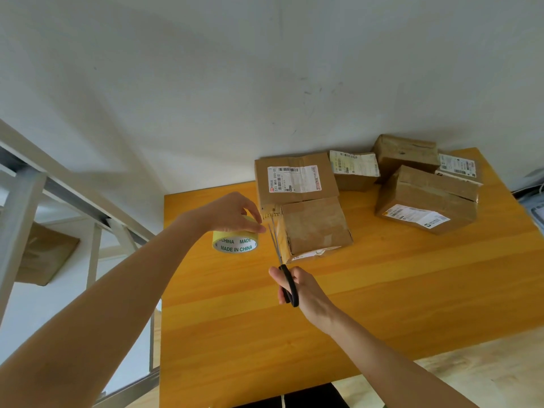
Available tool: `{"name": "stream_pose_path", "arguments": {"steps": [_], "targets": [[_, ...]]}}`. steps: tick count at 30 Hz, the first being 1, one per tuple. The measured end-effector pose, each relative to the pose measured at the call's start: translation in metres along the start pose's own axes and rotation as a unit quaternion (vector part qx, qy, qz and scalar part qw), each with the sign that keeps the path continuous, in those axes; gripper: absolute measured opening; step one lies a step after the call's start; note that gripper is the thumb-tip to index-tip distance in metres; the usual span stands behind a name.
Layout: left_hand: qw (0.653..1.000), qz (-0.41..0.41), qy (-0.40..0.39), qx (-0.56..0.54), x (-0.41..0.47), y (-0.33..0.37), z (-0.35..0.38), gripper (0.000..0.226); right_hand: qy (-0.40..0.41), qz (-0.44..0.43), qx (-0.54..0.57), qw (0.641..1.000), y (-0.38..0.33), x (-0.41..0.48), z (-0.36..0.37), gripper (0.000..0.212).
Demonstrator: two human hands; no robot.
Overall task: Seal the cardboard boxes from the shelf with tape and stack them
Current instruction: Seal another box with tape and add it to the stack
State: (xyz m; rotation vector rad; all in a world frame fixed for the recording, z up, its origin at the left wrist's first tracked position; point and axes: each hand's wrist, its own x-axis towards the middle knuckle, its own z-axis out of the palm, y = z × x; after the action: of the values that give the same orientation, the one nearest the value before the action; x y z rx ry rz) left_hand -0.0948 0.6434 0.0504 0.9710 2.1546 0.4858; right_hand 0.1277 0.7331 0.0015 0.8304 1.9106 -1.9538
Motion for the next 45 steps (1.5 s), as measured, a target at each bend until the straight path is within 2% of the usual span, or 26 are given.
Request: {"name": "stream_pose_path", "arguments": {"steps": [11, 23, 26, 32, 38, 41, 45], "targets": [[1.0, 0.001, -0.009, 0.009, 0.004, 0.003, 0.0, 0.015, 0.043, -0.041, 0.039, 0.997, -0.012, 0.005, 0.006, 0.057], [0.999, 0.012, -0.027, -0.022, 0.003, 0.004, 0.0, 0.016, 0.126, -0.098, 0.008, 0.987, 0.0, 0.01, 0.002, 0.055], [0.999, 0.012, -0.029, -0.044, 0.003, 0.001, 0.0, 0.015, 0.149, -0.106, -0.01, 0.983, 0.0, 0.011, -0.001, 0.046], [0.998, 0.042, -0.015, -0.046, 0.002, 0.001, 0.001, 0.017, 0.138, -0.105, -0.037, 0.984, -0.003, 0.012, -0.006, 0.048], [0.997, 0.06, 0.013, 0.045, -0.002, -0.008, 0.0, 0.017, 0.11, -0.083, -0.046, 0.989, -0.006, 0.007, -0.019, 0.056], [0.998, 0.051, 0.031, 0.019, -0.005, -0.02, 0.003, 0.018, 0.094, -0.061, -0.093, 0.989, -0.006, 0.007, -0.02, 0.064], [0.996, 0.031, 0.072, -0.034, -0.007, -0.033, 0.016, 0.015, 0.094, -0.058, -0.096, 0.989, -0.003, 0.007, -0.016, 0.07]]}}
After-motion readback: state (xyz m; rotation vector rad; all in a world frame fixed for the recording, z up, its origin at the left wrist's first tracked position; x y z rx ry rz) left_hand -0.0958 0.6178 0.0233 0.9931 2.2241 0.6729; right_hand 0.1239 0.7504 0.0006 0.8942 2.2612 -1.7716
